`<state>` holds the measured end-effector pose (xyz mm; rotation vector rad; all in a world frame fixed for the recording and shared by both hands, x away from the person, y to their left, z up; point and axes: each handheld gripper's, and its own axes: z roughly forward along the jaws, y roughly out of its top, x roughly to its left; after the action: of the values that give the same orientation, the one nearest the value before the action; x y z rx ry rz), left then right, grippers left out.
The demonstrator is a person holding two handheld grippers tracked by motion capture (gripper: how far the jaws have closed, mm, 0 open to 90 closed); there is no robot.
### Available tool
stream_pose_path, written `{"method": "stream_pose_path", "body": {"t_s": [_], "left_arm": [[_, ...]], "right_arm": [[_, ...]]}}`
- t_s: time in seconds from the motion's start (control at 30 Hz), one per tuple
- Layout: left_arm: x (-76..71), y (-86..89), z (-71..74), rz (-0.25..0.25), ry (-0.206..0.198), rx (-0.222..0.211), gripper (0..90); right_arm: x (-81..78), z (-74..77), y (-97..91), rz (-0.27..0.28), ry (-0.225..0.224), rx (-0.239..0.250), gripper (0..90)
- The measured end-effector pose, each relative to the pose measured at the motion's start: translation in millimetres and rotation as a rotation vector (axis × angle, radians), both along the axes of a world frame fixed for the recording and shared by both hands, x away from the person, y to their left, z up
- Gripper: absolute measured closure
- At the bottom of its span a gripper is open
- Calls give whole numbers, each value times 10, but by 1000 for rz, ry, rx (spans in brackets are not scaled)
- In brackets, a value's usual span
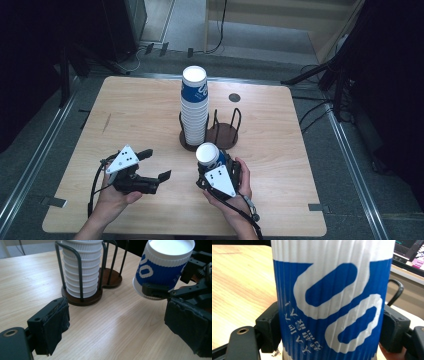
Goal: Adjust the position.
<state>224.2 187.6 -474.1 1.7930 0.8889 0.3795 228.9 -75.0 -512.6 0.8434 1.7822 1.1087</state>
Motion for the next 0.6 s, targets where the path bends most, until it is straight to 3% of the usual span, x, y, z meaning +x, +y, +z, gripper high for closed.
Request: {"method": "stream_pose_path", "body": {"t_s": [0.6], "left_arm": [[-62,-141,15,-57,-17,9,68]], "right_arm": [[-117,-77,246,69,-49,-131,202]]}}
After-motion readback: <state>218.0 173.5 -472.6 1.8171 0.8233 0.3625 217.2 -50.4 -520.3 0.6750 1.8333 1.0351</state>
